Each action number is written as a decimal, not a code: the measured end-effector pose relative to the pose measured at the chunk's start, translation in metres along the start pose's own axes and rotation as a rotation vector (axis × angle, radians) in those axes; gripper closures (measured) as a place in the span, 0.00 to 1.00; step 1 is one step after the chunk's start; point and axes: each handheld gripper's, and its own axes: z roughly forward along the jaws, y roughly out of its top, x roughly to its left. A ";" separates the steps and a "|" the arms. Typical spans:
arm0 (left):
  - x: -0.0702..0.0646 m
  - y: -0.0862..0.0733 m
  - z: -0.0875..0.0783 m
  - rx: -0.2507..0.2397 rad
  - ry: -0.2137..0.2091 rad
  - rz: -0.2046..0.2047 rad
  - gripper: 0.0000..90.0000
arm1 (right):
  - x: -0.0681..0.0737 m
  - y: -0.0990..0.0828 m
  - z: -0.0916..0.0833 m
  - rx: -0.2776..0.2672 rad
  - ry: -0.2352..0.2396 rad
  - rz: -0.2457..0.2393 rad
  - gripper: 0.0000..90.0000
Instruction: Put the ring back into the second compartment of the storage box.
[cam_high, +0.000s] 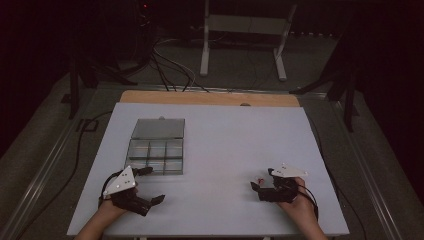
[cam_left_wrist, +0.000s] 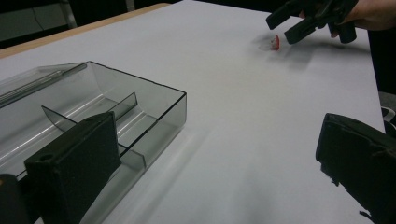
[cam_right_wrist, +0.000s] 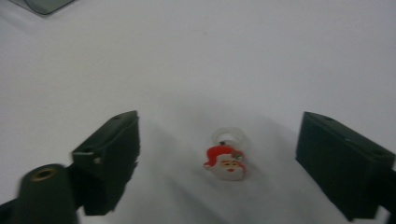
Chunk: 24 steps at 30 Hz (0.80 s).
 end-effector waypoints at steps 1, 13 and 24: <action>0.000 0.000 0.000 0.000 0.000 0.000 0.01 | 0.000 0.000 0.000 -0.004 0.000 -0.003 0.17; 0.000 0.000 0.000 0.003 -0.006 -0.004 0.01 | 0.002 0.000 0.005 0.050 0.000 -0.042 0.34; 0.000 0.000 0.000 0.004 -0.006 -0.004 0.01 | -0.002 0.000 0.008 0.078 -0.004 -0.039 0.50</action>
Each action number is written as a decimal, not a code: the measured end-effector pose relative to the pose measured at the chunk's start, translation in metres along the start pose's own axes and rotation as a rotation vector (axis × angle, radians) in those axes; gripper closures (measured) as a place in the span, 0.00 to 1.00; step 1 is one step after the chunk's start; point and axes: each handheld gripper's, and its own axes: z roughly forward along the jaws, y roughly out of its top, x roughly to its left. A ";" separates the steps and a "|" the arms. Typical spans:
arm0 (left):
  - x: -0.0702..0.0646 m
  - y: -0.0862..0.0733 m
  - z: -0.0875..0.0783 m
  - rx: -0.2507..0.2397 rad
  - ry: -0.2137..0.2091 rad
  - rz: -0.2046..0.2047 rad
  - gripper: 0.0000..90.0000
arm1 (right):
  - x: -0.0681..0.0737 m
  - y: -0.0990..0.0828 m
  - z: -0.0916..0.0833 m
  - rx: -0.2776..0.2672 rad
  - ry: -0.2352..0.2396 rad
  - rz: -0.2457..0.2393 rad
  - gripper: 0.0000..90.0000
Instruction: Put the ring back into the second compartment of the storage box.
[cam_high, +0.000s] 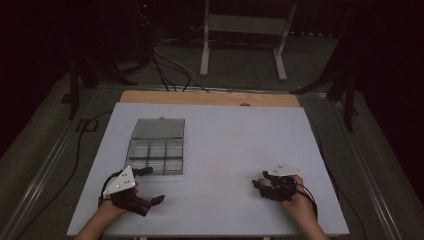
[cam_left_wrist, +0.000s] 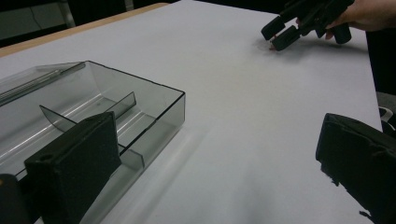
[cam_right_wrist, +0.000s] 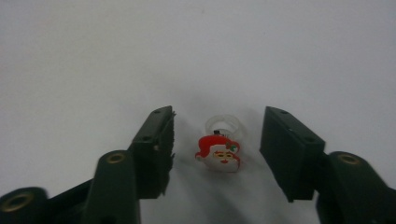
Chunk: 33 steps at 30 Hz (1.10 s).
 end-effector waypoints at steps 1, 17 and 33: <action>0.000 0.000 0.000 0.000 0.001 0.001 0.01 | 0.000 0.000 0.000 0.004 0.001 -0.004 0.51; 0.001 -0.001 0.000 0.009 0.005 -0.004 0.01 | -0.001 0.002 0.004 0.050 -0.012 -0.013 0.71; 0.001 -0.001 0.001 0.011 0.007 -0.003 0.01 | -0.001 0.004 0.003 0.061 -0.017 0.005 0.79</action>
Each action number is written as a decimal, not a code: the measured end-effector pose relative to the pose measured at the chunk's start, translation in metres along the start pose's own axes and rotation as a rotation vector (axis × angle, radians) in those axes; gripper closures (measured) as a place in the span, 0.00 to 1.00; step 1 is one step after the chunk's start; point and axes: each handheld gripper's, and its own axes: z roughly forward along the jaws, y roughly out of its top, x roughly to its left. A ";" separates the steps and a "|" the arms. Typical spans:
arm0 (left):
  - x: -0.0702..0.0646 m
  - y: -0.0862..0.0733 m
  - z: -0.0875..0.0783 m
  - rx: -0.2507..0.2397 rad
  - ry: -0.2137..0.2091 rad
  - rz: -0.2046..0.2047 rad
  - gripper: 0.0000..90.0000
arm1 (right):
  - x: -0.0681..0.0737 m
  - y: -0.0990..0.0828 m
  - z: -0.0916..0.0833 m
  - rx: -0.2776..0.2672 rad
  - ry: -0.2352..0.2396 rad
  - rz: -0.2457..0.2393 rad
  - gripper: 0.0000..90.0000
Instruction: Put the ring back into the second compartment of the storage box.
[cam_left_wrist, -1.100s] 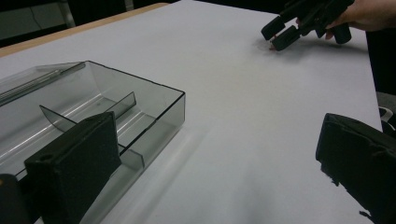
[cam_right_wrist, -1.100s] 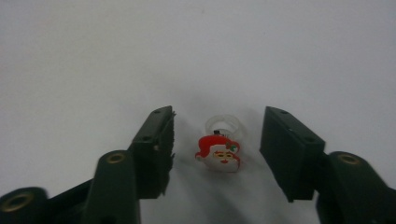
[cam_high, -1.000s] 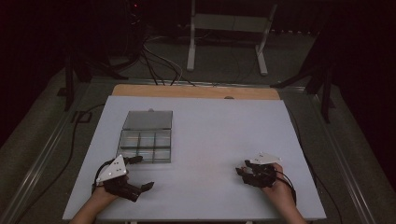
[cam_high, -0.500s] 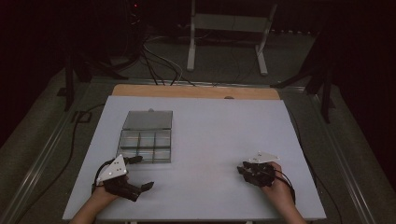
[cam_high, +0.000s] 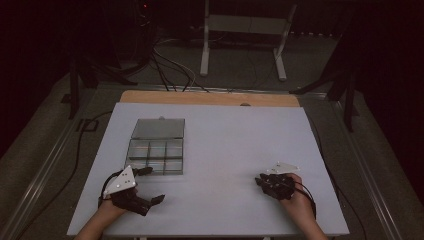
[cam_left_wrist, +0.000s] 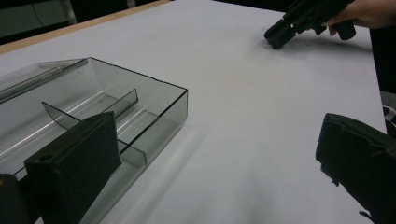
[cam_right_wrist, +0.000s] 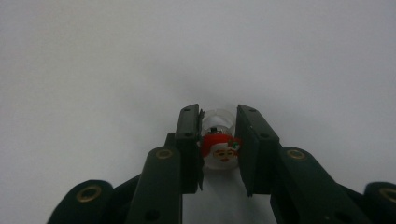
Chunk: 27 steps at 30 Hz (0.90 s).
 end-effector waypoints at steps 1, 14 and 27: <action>0.000 0.000 0.000 -0.001 -0.001 0.000 0.01 | 0.000 0.000 0.000 0.001 0.003 0.000 0.79; 0.000 0.000 0.000 -0.002 -0.002 -0.002 0.01 | 0.003 0.003 -0.004 -0.013 0.016 0.000 0.79; -0.001 0.000 0.000 0.001 0.001 0.000 0.01 | 0.008 0.007 -0.003 -0.015 0.038 0.000 0.79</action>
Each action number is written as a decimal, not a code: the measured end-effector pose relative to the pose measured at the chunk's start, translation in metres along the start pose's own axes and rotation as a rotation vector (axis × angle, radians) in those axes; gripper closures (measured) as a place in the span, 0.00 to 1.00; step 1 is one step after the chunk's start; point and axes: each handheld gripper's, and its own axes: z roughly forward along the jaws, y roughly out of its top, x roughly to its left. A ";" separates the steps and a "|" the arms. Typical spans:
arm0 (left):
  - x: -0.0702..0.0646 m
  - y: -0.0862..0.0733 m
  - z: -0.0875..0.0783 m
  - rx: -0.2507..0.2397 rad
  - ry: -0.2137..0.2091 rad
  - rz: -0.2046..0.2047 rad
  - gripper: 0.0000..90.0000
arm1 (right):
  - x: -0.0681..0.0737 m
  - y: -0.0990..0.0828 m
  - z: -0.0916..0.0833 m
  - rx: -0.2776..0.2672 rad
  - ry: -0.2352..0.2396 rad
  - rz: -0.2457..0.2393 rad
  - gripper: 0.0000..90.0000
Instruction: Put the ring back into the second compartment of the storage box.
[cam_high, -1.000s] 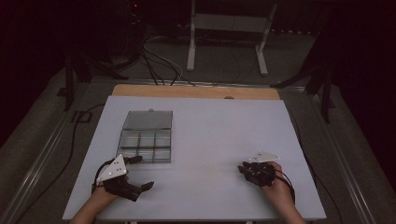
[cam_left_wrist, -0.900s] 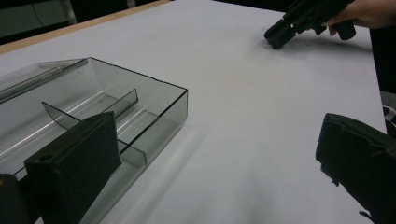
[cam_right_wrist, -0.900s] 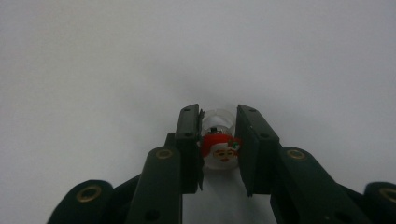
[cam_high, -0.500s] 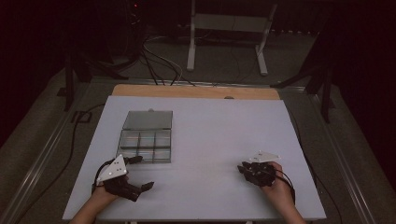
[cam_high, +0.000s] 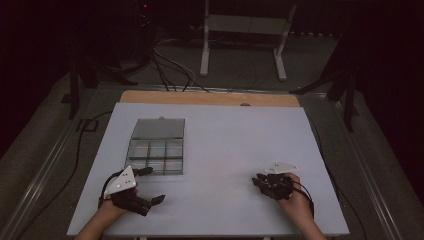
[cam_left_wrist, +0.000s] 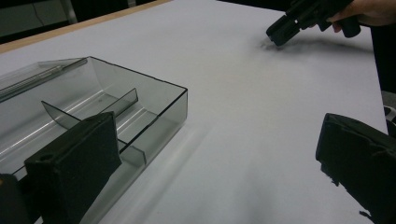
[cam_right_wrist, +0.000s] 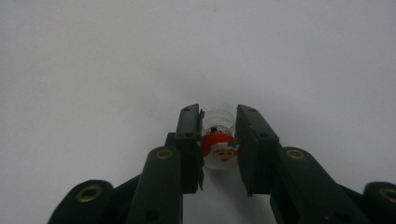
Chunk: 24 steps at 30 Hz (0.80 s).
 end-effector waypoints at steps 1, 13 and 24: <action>0.000 0.000 0.000 0.000 0.000 0.000 0.01 | 0.001 0.001 0.000 0.001 0.001 0.001 0.79; 0.000 0.000 0.000 0.001 -0.001 0.002 0.01 | 0.005 0.008 0.003 -0.001 0.015 -0.013 0.79; 0.000 0.000 0.000 0.000 -0.002 0.000 0.01 | 0.011 0.017 0.006 -0.006 0.034 -0.029 0.79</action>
